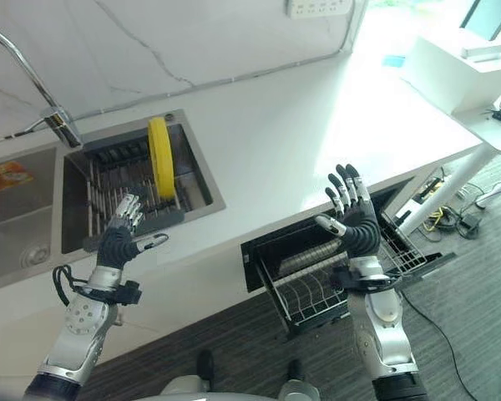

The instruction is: Place the dishes in the dishwasher.

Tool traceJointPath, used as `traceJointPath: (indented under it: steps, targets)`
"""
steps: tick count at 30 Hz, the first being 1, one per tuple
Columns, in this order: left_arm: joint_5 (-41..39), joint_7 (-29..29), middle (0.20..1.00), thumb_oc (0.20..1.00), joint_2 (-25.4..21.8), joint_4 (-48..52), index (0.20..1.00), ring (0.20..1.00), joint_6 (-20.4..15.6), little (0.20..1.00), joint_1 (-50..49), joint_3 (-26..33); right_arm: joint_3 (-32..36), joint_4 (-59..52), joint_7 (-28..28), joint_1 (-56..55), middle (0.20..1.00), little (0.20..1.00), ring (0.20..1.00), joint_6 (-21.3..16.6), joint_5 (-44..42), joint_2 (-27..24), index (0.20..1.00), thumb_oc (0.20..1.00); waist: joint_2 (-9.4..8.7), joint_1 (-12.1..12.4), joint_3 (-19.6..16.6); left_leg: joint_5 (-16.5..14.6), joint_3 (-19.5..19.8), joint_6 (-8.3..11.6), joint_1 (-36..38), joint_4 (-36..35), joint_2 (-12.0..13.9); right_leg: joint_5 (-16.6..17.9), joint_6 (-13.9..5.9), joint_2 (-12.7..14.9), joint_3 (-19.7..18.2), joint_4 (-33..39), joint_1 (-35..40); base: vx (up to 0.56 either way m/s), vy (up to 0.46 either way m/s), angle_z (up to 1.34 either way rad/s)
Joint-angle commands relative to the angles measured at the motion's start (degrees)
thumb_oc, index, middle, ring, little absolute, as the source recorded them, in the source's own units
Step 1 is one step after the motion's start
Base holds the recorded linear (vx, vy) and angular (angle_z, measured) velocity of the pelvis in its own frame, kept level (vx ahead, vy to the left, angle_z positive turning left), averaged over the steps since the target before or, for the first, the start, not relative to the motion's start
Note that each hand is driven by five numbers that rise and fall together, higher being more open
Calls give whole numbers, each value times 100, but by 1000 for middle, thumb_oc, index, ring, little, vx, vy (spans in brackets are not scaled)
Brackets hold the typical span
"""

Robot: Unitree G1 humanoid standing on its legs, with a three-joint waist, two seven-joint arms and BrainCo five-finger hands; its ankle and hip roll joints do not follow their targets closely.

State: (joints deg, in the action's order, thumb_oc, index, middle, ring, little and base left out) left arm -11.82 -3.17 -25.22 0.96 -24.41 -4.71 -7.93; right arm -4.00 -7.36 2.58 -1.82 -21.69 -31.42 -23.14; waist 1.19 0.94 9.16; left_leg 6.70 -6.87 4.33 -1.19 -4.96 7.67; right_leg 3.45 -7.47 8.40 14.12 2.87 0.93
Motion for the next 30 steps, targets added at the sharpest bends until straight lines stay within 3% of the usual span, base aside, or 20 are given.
traceJointPath:
  steps: [1,4,8,9,10,12,16,17,19,21,23,26,30]
  targets:
    - [187,112,1000,1000,-203,305,1000,1000,-477,1000,117,9,40,-374,-30,290,1000,1000,1000,-361,22,-116,1000,1000,-74,124,-82,-758,-33,-149,-123,362,-163,-979,-253,459,175,-741,268,-36,-26,8]
    - [-85,283,1000,1000,-228,302,1000,1000,-462,1000,124,-22,-20,-366,26,333,1000,1000,1000,-352,4,-136,1000,1000,-63,156,-121,-764,-23,-140,-89,354,-156,-965,-248,458,212,-680,330,-32,-23,5]
    - [-724,1456,1000,1000,-213,291,1000,1000,-492,1000,203,-299,-103,-333,-47,455,1000,1000,1000,-359,-98,-114,1000,1000,-64,195,-175,-761,9,-132,-50,354,-136,-971,-230,440,262,-660,410,-24,-43,7]
    - [-1314,2313,1000,1000,-192,362,1000,1000,-404,1000,228,-538,-131,-281,-153,527,1000,1000,1000,-401,-110,-105,1000,1000,-55,187,-184,-760,9,-126,-11,337,-113,-973,-224,433,273,-656,425,-42,-42,4]
    - [-1612,2655,1000,1000,-172,389,1000,1000,-297,1000,230,-604,-137,-264,-169,544,1000,1000,1000,-405,-148,-98,1000,1000,-50,180,-184,-756,6,-123,7,325,-106,-970,-224,428,274,-653,428,-43,-38,3]
    - [-2541,3846,1000,1000,-36,486,1000,1000,264,1000,278,-886,-194,-164,-150,583,1000,1000,1000,-435,-375,-30,1000,1000,-32,130,-195,-758,-30,-114,71,290,-77,-960,-231,416,274,-628,441,0,0,0]
    - [-2107,4477,1000,1000,-38,279,1000,1000,622,1000,566,-1597,-164,128,-134,739,1000,1000,1000,-598,-455,-9,1000,1000,-15,-17,-232,-766,-75,-94,178,253,-30,-958,-236,386,219,-630,431,0,0,0]
    - [-1682,4315,1000,1000,-93,185,1000,1000,750,1000,619,-1752,-137,206,-126,800,1000,1000,1000,-617,-553,-60,1000,1000,-6,-63,-239,-765,-94,-79,205,241,-16,-961,-246,377,189,-626,427,0,0,0]
    - [-950,3760,1000,1000,-157,-69,1000,1000,239,1000,770,-1966,-97,276,-100,862,1000,1000,1000,-586,-732,-131,1000,1000,12,-123,-247,-766,-108,-90,244,211,-8,-971,-245,354,135,-630,420,-16,8,-4]
    - [-622,3459,1000,1000,-292,-644,1000,1000,250,1000,1027,-2218,-9,312,-66,898,1000,1000,1000,-500,-917,-208,1000,1000,11,-215,-282,-787,-140,-89,289,203,2,-1002,-226,328,63,-656,410,-4,6,-3]
    - [-396,3077,1000,1000,-183,-1325,1000,1000,368,1000,1107,-2406,45,383,43,935,1000,1000,1000,-447,-990,-213,1000,1000,-4,-274,-309,-798,-179,-85,303,209,20,-1012,-222,318,21,-659,402,0,0,0]
    - [534,1897,1000,1000,120,-2675,1000,1000,711,1000,952,-2542,120,325,305,919,1000,1000,1000,-284,-1082,-278,1000,1000,-57,-326,-308,-807,-210,-81,347,191,30,-1026,-205,298,-24,-675,396,0,-9,-4]
    - [1573,550,1000,1000,503,-4467,1000,1000,987,1000,732,-2307,15,191,586,1064,1000,1000,1000,-49,-1007,-400,1000,1000,-101,-264,-284,-791,-197,-58,350,193,24,-1032,-185,304,9,-666,410,7,7,2]
